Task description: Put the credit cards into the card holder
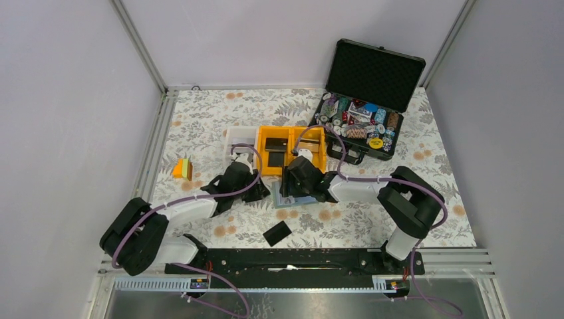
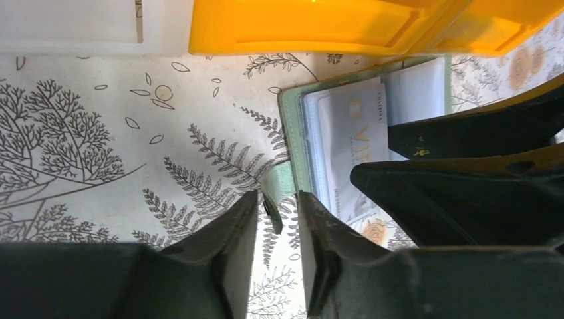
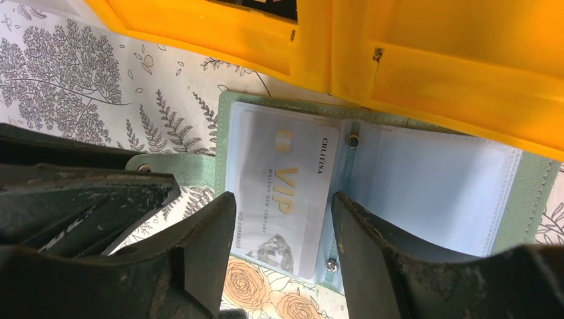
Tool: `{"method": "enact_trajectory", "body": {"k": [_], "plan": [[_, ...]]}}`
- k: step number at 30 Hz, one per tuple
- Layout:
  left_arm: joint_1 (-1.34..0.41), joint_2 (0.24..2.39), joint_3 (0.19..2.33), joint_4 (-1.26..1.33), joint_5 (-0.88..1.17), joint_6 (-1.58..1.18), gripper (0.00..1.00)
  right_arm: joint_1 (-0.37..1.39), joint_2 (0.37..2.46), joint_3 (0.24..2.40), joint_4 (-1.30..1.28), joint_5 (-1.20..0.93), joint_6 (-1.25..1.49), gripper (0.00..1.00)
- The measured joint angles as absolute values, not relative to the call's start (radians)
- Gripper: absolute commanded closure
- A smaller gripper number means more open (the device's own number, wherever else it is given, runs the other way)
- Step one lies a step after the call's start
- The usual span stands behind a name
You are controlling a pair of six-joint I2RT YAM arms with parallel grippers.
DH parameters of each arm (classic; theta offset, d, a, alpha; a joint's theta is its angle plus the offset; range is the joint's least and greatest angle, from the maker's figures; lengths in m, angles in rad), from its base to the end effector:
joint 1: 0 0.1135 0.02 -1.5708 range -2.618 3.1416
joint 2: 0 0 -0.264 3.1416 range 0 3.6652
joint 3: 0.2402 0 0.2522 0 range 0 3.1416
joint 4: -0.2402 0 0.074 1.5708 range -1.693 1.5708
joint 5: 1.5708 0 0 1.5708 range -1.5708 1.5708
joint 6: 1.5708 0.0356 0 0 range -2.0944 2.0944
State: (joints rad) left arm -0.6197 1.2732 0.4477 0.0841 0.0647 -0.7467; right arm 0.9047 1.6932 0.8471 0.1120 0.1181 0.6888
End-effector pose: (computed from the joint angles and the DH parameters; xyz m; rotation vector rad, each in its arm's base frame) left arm 0.1888 -0.1375 0.1526 -0.1199 2.4332 -0.7381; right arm 0.2138 0.2653 0.1586 -0.1954 2.3879 0.6625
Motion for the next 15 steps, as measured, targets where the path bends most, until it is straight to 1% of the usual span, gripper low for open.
{"method": "enact_trajectory", "body": {"k": [2,3,6,12,15], "plan": [[-0.619,1.291,0.448,0.096,0.067,-0.749,0.93,0.905,1.704,0.863,0.101,0.117,0.685,0.37],[-0.619,1.298,0.448,0.102,0.068,-0.752,0.99,0.906,1.708,0.870,0.097,0.116,0.682,0.37],[-0.619,1.311,0.447,0.116,0.071,-0.754,1.00,0.914,1.720,0.890,0.079,0.124,0.674,0.37],[-0.617,1.312,0.431,0.153,0.078,-0.752,1.00,0.950,1.739,0.929,0.030,0.174,0.655,0.41],[-0.616,1.312,0.431,0.168,0.083,-0.753,1.00,0.970,1.748,0.945,0.012,0.188,0.652,0.42]]}}
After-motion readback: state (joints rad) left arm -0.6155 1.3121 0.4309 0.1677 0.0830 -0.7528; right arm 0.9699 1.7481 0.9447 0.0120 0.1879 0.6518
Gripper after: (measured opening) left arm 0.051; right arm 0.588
